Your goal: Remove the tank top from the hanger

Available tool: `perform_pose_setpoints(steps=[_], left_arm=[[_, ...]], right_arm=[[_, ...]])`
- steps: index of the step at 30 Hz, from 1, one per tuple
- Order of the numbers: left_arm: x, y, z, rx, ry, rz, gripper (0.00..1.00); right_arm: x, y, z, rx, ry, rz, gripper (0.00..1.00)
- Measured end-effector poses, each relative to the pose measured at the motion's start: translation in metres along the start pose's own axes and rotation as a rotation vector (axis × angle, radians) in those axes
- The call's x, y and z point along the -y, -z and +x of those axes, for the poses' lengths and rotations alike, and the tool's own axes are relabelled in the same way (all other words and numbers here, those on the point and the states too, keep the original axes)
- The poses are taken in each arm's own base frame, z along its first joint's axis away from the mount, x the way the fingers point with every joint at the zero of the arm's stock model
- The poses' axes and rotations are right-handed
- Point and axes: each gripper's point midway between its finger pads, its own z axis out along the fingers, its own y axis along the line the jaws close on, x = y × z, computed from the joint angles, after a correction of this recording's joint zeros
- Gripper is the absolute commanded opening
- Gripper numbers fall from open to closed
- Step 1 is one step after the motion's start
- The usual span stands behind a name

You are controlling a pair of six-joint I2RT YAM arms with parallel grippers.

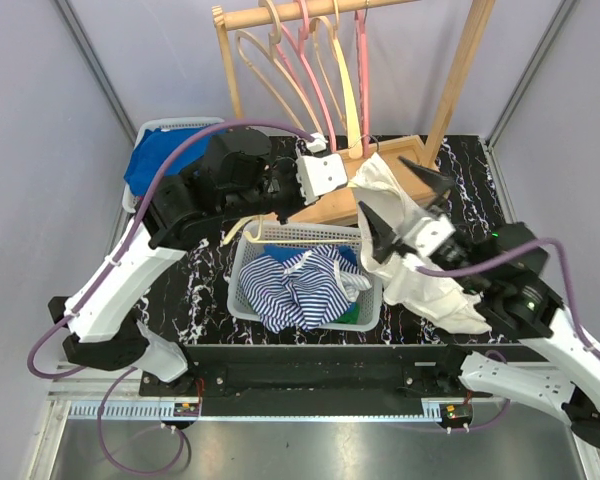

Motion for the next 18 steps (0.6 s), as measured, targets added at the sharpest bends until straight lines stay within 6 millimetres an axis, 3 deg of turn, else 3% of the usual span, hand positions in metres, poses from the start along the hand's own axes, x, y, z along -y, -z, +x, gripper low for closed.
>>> perform_pose_setpoints(steps=[4, 9, 13, 18], left_arm=[[-0.013, 0.002, -0.002, 0.015, 0.031, -0.088, 0.00], [-0.041, 0.014, -0.031, 0.131, 0.055, -0.221, 0.00], [-0.059, 0.034, -0.066, 0.261, 0.074, -0.297, 0.00], [-0.067, 0.074, -0.103, 0.422, 0.059, -0.332, 0.00]], right_arm=[[0.033, 0.029, -0.034, 0.128, -0.111, 0.102, 1.00], [0.084, 0.077, -0.073, 0.300, -0.219, 0.278, 1.00], [0.109, 0.094, -0.076, 0.319, -0.261, 0.396, 1.00], [0.103, 0.081, -0.056, 0.235, -0.274, 0.421, 1.00]])
